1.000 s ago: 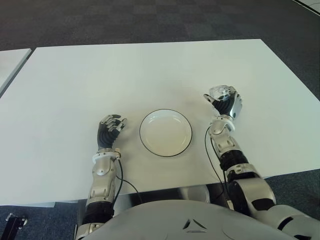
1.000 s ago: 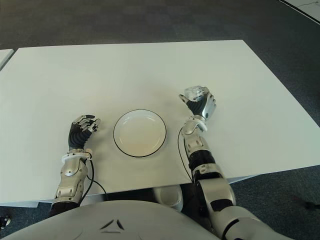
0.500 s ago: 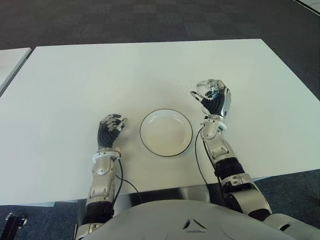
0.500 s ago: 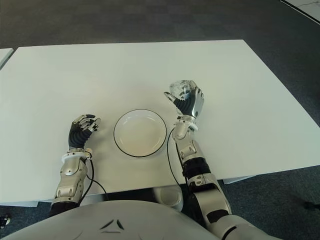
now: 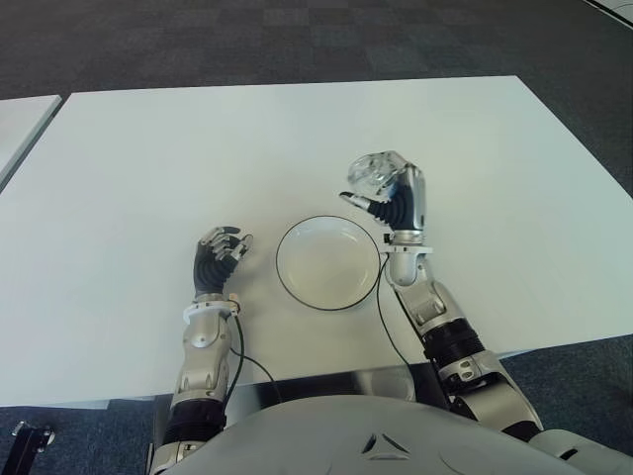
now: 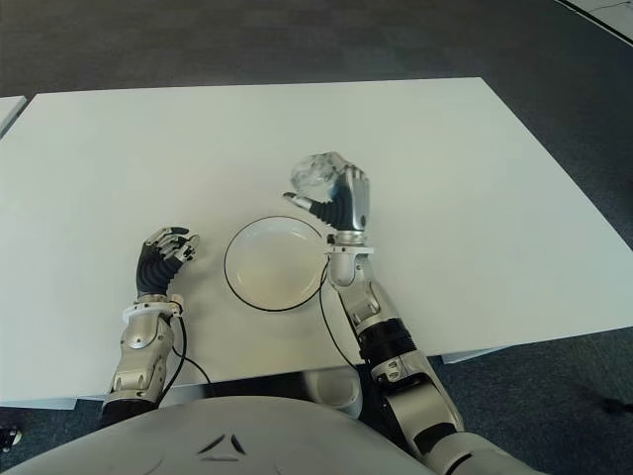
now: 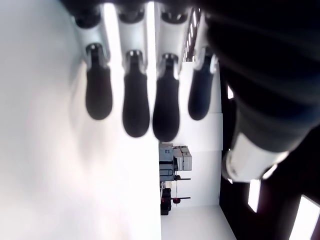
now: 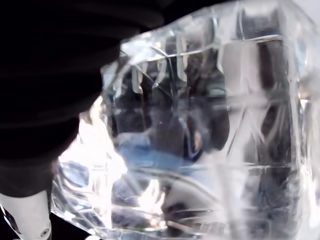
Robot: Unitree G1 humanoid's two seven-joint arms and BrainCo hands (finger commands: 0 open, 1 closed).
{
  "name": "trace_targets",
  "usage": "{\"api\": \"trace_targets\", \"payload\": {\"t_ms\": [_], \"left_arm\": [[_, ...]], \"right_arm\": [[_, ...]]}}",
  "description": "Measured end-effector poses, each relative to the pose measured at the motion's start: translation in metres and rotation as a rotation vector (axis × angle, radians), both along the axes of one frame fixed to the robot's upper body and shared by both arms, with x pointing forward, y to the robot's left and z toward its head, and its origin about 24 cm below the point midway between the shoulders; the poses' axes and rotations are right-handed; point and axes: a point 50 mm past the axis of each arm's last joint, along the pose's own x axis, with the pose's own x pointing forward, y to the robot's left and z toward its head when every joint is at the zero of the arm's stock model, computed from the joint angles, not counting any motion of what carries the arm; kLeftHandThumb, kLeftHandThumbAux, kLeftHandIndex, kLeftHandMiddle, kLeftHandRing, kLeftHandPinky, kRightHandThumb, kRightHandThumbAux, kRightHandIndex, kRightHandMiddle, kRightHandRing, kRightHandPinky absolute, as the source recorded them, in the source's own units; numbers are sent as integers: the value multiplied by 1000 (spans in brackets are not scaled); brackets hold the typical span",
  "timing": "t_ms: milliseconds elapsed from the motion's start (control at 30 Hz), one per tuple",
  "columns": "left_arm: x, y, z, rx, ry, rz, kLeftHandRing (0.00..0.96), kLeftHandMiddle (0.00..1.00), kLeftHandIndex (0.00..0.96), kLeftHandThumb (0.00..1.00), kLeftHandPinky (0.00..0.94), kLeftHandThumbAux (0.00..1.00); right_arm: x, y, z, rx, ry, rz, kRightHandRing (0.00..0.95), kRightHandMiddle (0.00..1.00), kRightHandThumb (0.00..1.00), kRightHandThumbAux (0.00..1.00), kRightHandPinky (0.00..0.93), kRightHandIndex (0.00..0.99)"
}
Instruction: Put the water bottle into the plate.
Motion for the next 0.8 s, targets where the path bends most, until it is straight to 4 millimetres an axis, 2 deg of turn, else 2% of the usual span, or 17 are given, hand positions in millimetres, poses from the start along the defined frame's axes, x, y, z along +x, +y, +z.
{"api": "trace_targets", "payload": {"t_ms": [133,333,800], "left_arm": [[0,0,0,-5,2,-1,593,610,435,704,573,720],[0,0,0,4,3,-2,595,612,435,703,573,720],[1,1,-1,1,9,-1,589,605,435,704,564,720]], "right_arm": [[-7,12,0,-24,-12,150,895,899,698,730,886,437],[-11,16,-3,-86,-18,285,895,899,697,730,877,436],[-31,35,-33,-404,236,568,863,871,705,725,849,438]]}}
